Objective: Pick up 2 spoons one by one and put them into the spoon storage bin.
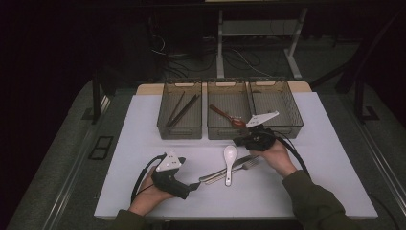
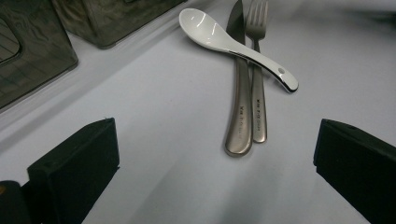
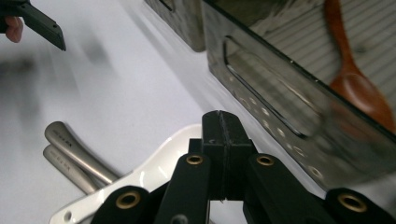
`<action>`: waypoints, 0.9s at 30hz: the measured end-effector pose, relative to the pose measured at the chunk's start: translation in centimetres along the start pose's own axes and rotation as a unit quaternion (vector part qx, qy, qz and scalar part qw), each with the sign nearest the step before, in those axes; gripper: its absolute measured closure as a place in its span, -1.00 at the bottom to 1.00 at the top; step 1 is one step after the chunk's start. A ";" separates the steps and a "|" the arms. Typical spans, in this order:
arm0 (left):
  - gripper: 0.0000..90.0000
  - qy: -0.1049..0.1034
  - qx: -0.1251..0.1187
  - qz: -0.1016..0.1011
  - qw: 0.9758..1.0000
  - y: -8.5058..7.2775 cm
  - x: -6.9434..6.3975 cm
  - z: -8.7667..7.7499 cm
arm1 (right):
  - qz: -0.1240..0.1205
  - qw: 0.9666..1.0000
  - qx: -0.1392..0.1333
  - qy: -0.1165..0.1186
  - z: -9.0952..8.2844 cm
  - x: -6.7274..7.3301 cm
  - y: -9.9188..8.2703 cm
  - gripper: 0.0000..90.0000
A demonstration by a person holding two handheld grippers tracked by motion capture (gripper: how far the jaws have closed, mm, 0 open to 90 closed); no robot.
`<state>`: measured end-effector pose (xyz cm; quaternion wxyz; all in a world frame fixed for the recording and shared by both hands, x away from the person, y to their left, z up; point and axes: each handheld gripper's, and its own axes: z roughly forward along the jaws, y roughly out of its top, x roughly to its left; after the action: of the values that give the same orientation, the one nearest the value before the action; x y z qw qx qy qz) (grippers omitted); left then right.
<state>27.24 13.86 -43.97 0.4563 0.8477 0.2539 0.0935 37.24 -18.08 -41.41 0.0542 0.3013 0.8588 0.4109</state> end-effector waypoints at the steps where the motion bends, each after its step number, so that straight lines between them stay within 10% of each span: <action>1: -1.00 0.000 0.000 -0.001 1.000 0.0 0.0 0.0 | -0.001 1.000 0.001 0.002 0.4 0.1 0.1 0.99; 27: -1.00 -0.002 -0.001 0.000 1.000 0.0 0.0 0.0 | -0.029 0.997 0.073 -0.010 5.3 1.6 1.7 0.99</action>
<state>27.25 13.88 -43.98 0.4572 0.8478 0.2526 0.0922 38.55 -12.78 -43.34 0.0530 0.2832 0.8943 0.3423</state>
